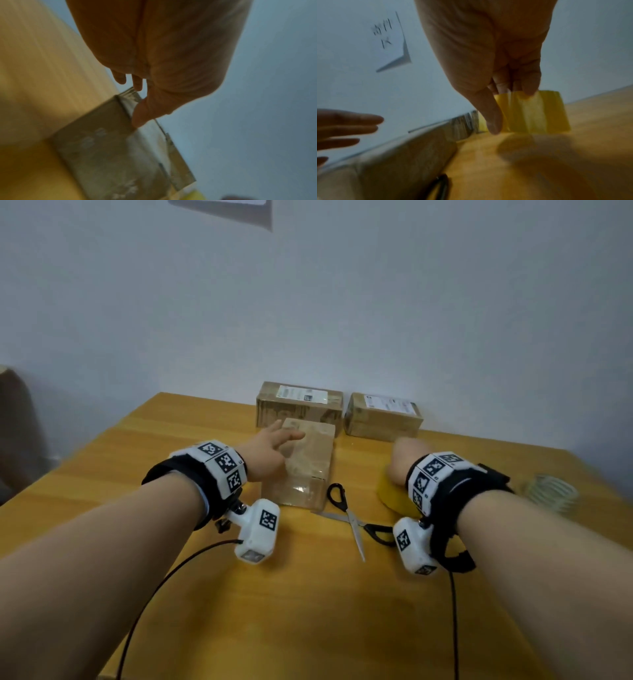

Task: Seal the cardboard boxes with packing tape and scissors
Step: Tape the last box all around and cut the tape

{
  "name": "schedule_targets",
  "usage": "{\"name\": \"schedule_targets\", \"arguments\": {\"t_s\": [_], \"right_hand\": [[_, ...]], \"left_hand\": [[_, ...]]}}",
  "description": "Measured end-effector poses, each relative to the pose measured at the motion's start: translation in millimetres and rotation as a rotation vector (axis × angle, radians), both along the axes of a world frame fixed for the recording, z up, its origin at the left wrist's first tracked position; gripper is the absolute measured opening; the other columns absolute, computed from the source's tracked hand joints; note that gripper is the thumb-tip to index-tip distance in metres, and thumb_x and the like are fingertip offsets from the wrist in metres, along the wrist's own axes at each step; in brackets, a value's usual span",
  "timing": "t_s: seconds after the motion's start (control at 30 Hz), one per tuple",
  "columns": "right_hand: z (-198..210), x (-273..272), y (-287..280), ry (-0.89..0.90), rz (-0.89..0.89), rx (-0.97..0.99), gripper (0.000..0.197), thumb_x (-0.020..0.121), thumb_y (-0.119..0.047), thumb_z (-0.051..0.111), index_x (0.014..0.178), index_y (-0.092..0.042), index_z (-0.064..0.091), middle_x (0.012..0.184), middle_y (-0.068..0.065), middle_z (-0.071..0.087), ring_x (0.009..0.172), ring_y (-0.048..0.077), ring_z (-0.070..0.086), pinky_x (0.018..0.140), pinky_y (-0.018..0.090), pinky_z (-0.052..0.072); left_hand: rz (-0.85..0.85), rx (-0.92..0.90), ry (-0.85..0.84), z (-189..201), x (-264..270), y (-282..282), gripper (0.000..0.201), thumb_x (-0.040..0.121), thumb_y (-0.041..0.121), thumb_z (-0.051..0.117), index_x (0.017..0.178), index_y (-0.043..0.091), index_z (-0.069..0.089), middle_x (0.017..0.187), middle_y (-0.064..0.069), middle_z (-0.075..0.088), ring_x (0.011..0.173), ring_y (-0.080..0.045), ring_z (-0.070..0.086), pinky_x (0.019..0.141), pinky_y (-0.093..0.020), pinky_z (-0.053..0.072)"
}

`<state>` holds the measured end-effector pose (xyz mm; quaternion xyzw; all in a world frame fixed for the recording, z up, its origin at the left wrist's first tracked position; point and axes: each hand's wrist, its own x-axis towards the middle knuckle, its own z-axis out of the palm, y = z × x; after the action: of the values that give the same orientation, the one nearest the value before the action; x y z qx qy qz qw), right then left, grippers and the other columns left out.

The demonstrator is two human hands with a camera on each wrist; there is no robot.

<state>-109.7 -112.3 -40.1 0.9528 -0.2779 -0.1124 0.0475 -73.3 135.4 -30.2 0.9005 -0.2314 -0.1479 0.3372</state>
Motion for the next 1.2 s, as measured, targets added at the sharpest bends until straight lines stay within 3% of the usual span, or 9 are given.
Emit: {"name": "schedule_targets", "arguments": {"t_s": [0.07, 0.17, 0.27, 0.43, 0.83, 0.97, 1.03, 1.1, 1.2], "right_hand": [[9.9, -1.9, 24.2, -0.198, 0.161, 0.143, 0.046, 0.088, -0.046, 0.065, 0.12, -0.016, 0.055, 0.115, 0.008, 0.062, 0.1, 0.026, 0.06, 0.083, 0.037, 0.054], [16.8, -5.6, 72.7, -0.187, 0.353, 0.435, 0.069, 0.085, -0.06, 0.064, 0.139, -0.021, 0.046, 0.135, 0.003, 0.056, 0.117, 0.022, 0.056, 0.093, 0.036, 0.049], [6.5, -2.9, 94.0, -0.158, 0.38, 0.486, 0.076, 0.082, -0.062, 0.065, 0.141, -0.021, 0.04, 0.132, 0.004, 0.056, 0.113, 0.024, 0.057, 0.089, 0.035, 0.05], [0.7, 3.5, 88.8, -0.155, 0.417, 0.467, 0.082, 0.08, -0.065, 0.066, 0.143, -0.021, 0.037, 0.133, 0.004, 0.055, 0.109, 0.02, 0.057, 0.084, 0.032, 0.049], [-7.1, 12.1, 93.8, -0.123, 0.444, 0.333, 0.076, 0.081, -0.05, 0.072, 0.138, -0.02, 0.032, 0.106, 0.003, 0.06, 0.087, 0.021, 0.062, 0.074, 0.036, 0.057], [3.2, 10.7, 94.7, 0.01, 0.5, 0.298, 0.083, 0.083, -0.045, 0.074, 0.144, -0.016, 0.027, 0.119, 0.008, 0.06, 0.095, 0.024, 0.06, 0.08, 0.036, 0.054], [22.7, 13.9, 93.8, 0.116, 0.469, 0.354, 0.077, 0.087, -0.061, 0.06, 0.145, -0.016, 0.035, 0.133, 0.007, 0.054, 0.105, 0.022, 0.056, 0.089, 0.035, 0.048], [39.6, 17.2, 98.4, 0.109, 0.402, 0.349, 0.075, 0.095, -0.069, 0.031, 0.147, -0.016, 0.04, 0.146, 0.011, 0.047, 0.123, 0.028, 0.052, 0.102, 0.039, 0.041], [39.6, 21.2, 110.9, -0.091, 0.352, 0.283, 0.047, 0.108, -0.035, 0.026, 0.145, -0.009, 0.041, 0.144, 0.017, 0.049, 0.129, 0.033, 0.05, 0.106, 0.04, 0.042]], "left_hand": [[-0.018, -0.037, 0.039, -2.4, 8.3, -1.7, 0.072, 0.086, -0.008, 0.046, 0.144, 0.035, 0.038, 0.161, 0.008, -0.001, 0.148, -0.023, 0.006, 0.119, -0.048, 0.016], [-0.079, 0.001, 0.069, -10.9, 16.1, -0.9, 0.071, 0.087, 0.003, 0.06, 0.146, 0.034, 0.036, 0.159, 0.006, 0.017, 0.144, -0.02, 0.022, 0.115, -0.038, 0.025], [-0.092, 0.062, 0.003, -22.0, 18.4, 2.0, 0.062, 0.089, 0.014, 0.064, 0.144, 0.03, 0.041, 0.152, 0.007, 0.034, 0.137, -0.015, 0.035, 0.107, -0.027, 0.028], [-0.107, 0.126, -0.11, -23.8, 20.8, 6.2, 0.057, 0.09, 0.03, 0.065, 0.142, 0.03, 0.044, 0.153, 0.014, 0.031, 0.14, -0.011, 0.03, 0.108, -0.027, 0.024], [-0.121, 0.279, -0.307, -28.9, 22.9, 4.4, 0.067, 0.078, 0.014, 0.064, 0.138, 0.039, 0.046, 0.145, 0.015, 0.044, 0.133, -0.012, 0.041, 0.103, -0.026, 0.036], [-0.082, 0.242, -0.316, -25.4, 19.0, 7.7, 0.072, 0.075, 0.021, 0.073, 0.14, 0.036, 0.044, 0.134, 0.012, 0.054, 0.119, -0.012, 0.053, 0.095, -0.024, 0.044], [-0.106, 0.277, -0.371, -20.8, 17.9, 8.9, 0.074, 0.074, 0.029, 0.076, 0.14, 0.033, 0.043, 0.133, 0.009, 0.057, 0.114, -0.014, 0.056, 0.092, -0.028, 0.049], [-0.107, 0.369, -0.385, -17.8, 18.8, 9.4, 0.092, 0.069, 0.047, 0.078, 0.146, 0.033, 0.031, 0.149, 0.005, 0.041, 0.117, -0.019, 0.055, 0.089, -0.031, 0.05], [-0.077, 0.34, -0.232, -19.7, 21.8, 7.1, 0.132, 0.064, 0.052, 0.081, 0.152, 0.026, -0.014, 0.157, 0.006, -0.024, 0.146, -0.023, 0.015, 0.113, -0.039, 0.031]]}}
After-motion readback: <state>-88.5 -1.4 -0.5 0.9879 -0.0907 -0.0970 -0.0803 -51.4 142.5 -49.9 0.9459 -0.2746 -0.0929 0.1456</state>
